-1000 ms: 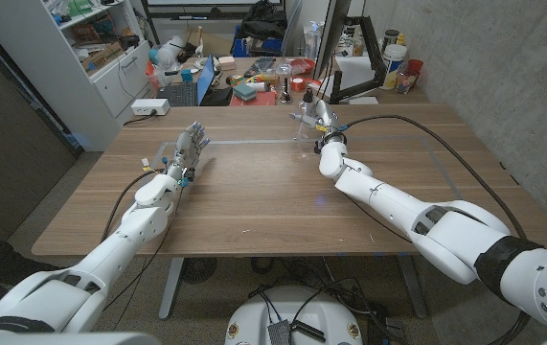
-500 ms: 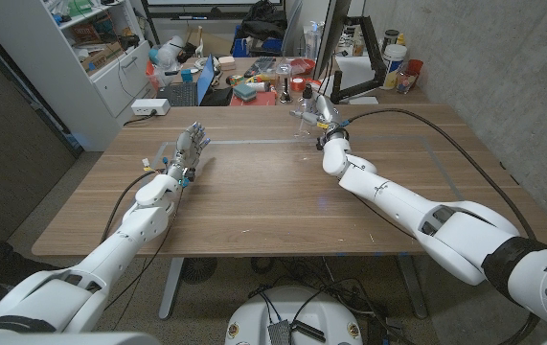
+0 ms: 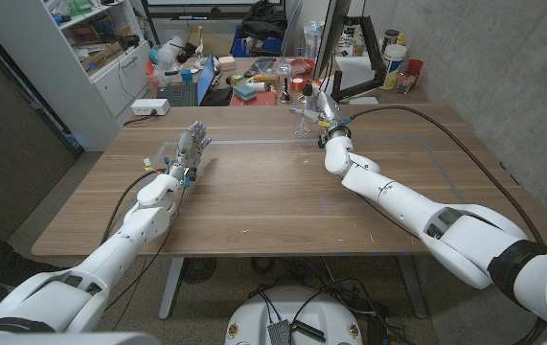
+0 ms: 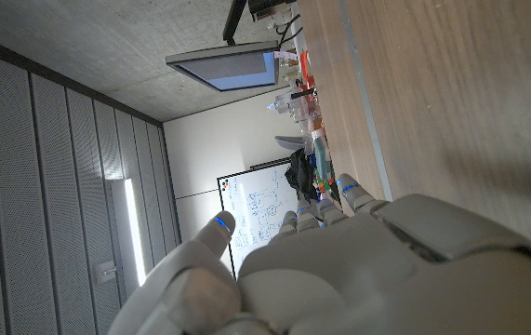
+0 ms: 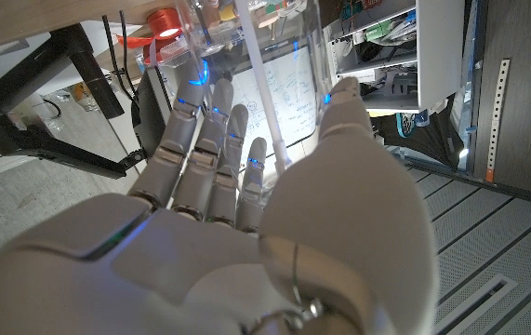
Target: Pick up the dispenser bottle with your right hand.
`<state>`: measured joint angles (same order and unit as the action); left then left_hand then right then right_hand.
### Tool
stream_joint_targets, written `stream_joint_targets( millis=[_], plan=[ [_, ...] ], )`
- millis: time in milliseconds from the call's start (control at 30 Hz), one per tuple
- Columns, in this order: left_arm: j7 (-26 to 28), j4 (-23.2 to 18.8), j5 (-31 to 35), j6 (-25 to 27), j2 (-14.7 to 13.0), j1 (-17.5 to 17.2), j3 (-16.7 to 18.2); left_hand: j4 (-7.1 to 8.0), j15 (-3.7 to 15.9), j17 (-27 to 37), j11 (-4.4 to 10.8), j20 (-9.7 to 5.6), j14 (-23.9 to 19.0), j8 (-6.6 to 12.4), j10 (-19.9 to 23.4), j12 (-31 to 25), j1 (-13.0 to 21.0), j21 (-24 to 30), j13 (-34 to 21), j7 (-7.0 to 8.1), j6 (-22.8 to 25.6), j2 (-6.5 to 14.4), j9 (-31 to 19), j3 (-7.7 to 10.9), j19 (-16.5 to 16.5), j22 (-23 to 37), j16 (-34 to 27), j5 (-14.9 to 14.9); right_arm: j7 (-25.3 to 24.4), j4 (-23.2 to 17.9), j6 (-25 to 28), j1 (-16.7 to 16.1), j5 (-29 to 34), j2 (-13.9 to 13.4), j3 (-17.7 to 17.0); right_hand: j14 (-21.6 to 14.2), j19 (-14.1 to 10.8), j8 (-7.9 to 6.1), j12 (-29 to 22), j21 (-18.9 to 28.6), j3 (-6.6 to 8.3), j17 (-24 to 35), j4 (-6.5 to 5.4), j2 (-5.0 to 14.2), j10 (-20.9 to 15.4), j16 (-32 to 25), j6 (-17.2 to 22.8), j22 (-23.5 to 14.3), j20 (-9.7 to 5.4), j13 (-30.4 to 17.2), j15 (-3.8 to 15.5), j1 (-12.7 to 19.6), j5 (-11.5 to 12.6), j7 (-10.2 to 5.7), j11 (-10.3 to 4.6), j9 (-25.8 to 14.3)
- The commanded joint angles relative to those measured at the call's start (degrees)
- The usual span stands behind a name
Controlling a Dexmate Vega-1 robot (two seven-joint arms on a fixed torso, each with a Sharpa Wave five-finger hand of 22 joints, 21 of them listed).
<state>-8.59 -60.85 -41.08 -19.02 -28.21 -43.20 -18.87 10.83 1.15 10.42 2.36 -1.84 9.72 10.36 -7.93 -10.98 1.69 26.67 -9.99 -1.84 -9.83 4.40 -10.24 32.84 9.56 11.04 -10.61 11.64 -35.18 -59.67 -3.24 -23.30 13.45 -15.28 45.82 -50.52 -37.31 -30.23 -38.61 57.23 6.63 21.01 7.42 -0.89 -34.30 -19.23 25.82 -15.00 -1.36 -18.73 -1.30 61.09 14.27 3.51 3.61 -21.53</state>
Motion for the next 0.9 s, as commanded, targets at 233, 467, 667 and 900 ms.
stream_joint_targets(
  millis=[233, 467, 667, 900],
  plan=[
    [0.2, -0.8, -0.2, 0.2, -0.1, -0.5, 0.0, -0.10, 0.03, 0.1, 0.24, -2.95, 3.2, 0.39, -0.3, -0.3, -0.3, -0.2, -0.3, 0.21, -1.4, 5.5, -0.1, -0.27, 3.5, 0.2, -0.3, 0.3, 0.8, -3.4, 1.0, -0.5, 1.2, -1.2, -1.0, -8.6, -1.9, -1.09, -0.5, 1.1, -0.18, 0.4, 0.20, 8.05, -7.5, 0.3, 13.6, -0.3, -10.99, -0.3, 14.21, 8.0, -0.2, -6.47, -7.34, -0.8],
    [0.0, -0.5, -0.2, 0.1, 0.1, -0.4, -0.1, -0.10, 0.07, 0.1, 0.31, -2.95, 3.1, 0.40, -0.4, -0.3, -0.3, -0.2, -0.3, 0.22, -1.4, 5.5, -0.1, -0.29, 3.5, 0.2, -0.3, 0.3, 0.9, -3.8, 0.9, -0.4, 1.4, -1.4, -1.3, -8.6, -1.7, -1.52, -0.5, 1.5, -0.12, 0.6, 0.37, 8.06, -7.4, 0.5, 13.3, -0.3, -11.05, -0.3, 14.27, 8.5, -0.2, -6.41, -7.29, -1.2],
    [0.1, -0.5, -0.2, 0.1, 0.1, -0.4, -0.1, -0.09, 0.06, 0.1, 0.25, -2.97, 3.1, 0.39, -0.4, -0.3, -0.3, -0.2, -0.3, 0.24, -1.4, 5.5, -0.1, -0.30, 3.5, 0.2, -0.3, 0.3, 1.2, -4.0, 0.5, -0.3, 1.2, -1.5, -1.6, -8.8, -1.5, -2.06, -0.5, 2.1, -0.06, 0.8, 0.43, 8.13, -7.6, 0.6, 13.3, -0.3, -11.00, -0.3, 14.28, 8.9, -0.2, -6.40, -7.32, -1.6],
    [0.2, -0.5, -0.2, 0.1, -0.1, -0.4, 0.1, -0.10, 0.16, 0.1, 0.33, -3.04, 3.2, 0.40, -0.3, -0.3, -0.3, -0.2, -0.3, 0.39, -1.3, 5.5, -0.1, -0.32, 3.5, 0.2, -0.3, 0.3, 1.3, -4.4, 0.4, -0.2, 1.2, -1.5, -1.9, -9.0, -1.3, -2.58, -0.5, 2.7, -0.05, 1.1, 0.44, 8.18, -7.7, 0.7, 13.2, -0.3, -10.93, -0.3, 14.29, 9.2, -0.2, -6.54, -7.39, -2.0]
  ],
)
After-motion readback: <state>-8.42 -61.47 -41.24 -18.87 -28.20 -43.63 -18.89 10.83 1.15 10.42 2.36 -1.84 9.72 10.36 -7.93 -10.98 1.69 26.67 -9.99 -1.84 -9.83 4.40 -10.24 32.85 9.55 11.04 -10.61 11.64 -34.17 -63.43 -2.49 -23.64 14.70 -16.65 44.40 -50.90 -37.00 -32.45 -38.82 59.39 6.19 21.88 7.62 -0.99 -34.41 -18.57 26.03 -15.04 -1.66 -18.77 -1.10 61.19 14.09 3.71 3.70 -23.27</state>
